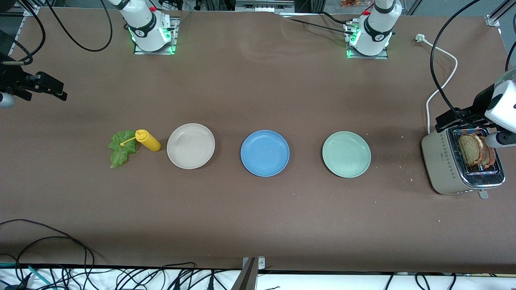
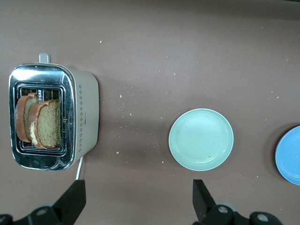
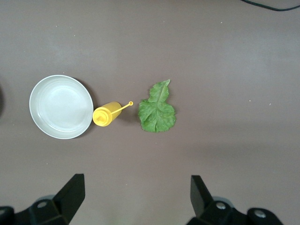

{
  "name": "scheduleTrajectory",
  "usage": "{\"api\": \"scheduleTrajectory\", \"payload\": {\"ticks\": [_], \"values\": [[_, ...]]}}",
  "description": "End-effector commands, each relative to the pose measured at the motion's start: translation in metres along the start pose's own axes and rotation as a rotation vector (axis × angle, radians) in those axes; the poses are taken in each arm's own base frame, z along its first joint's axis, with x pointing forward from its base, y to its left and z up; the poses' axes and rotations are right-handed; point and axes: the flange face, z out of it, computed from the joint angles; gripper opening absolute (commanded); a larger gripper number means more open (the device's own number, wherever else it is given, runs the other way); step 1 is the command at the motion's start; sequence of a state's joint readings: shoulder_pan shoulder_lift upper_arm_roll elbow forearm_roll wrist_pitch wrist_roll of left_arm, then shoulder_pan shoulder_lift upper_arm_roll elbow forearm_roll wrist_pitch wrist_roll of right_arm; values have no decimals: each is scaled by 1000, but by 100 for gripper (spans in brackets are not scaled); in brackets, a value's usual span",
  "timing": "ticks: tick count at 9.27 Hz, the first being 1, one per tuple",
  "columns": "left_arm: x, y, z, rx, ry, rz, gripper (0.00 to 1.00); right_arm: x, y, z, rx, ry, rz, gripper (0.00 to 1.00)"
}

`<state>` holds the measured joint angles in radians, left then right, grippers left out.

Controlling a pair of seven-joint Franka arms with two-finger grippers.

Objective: Make sandwich in blue plate with both arms

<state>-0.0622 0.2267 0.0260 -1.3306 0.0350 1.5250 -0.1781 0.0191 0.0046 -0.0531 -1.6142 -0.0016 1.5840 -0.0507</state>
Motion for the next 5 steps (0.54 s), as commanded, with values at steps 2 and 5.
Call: {"api": "scheduleTrajectory", "payload": {"ticks": [2,5], "values": [[-6,2,-7,13,1,1,100,-2,5,-5,-4,-1,17,100],[-7,2,-8,2,-1,-1,100,-2,6,-4,-4,-2,15,100]]}}
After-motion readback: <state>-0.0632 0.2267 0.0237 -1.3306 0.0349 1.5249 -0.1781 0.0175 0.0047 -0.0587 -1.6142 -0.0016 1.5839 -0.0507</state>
